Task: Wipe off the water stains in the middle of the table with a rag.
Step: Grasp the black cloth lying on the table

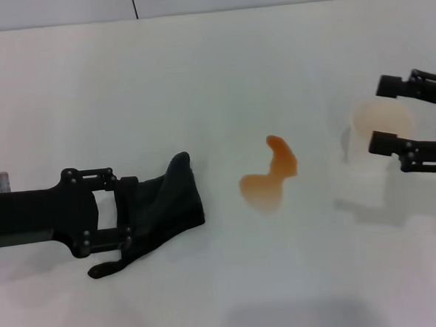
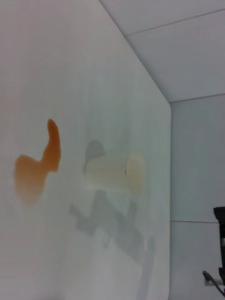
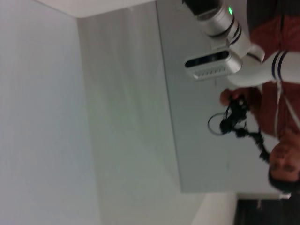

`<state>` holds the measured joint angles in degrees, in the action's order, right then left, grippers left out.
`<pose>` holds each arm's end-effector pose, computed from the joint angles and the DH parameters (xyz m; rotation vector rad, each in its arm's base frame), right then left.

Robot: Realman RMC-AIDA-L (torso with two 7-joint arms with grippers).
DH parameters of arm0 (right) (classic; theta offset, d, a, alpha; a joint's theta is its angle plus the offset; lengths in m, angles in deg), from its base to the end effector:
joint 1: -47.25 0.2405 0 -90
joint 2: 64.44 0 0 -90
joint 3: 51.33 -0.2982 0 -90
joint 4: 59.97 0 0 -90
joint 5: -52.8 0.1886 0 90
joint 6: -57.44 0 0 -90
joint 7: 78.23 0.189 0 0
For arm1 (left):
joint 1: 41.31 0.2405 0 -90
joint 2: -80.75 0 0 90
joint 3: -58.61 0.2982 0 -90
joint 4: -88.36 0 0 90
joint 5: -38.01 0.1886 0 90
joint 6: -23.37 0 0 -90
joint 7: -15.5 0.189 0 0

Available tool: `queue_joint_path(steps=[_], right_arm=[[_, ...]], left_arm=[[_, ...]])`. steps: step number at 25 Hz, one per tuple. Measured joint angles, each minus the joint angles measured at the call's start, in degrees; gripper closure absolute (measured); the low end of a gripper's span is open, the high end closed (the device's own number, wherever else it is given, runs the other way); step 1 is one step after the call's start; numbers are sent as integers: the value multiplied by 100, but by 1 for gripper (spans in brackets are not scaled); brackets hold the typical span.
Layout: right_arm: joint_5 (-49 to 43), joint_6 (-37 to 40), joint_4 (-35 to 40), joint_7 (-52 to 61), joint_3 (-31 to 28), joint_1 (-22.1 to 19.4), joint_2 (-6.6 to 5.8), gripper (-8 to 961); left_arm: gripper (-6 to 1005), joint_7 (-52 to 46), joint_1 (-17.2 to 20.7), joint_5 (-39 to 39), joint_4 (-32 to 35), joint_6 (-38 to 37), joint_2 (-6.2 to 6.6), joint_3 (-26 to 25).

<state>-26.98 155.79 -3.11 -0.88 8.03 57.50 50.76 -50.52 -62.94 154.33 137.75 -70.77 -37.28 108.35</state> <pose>0.2454 0.2735 0.0152 -2.5975 0.2878 1.0600 -0.2937 0.2983 -0.0521 -2.8857 -0.1650 -0.4293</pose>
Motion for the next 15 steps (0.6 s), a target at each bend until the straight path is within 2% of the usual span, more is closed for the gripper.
queue_joint_path(steps=[4, 8, 15], right_arm=[[-269, -257, 623, 286, 177, 18, -4, 112], [-963, -824, 1372, 802, 500, 21, -6, 112], [-2189, -1345, 2437, 1924, 1070, 101, -7, 113]], left_arm=[[354, -5, 4, -15, 0, 2, -9, 0], [354, -49, 2, -15, 0, 2, -10, 0], [355, -254, -43, -3, 50, -3, 25, 0]])
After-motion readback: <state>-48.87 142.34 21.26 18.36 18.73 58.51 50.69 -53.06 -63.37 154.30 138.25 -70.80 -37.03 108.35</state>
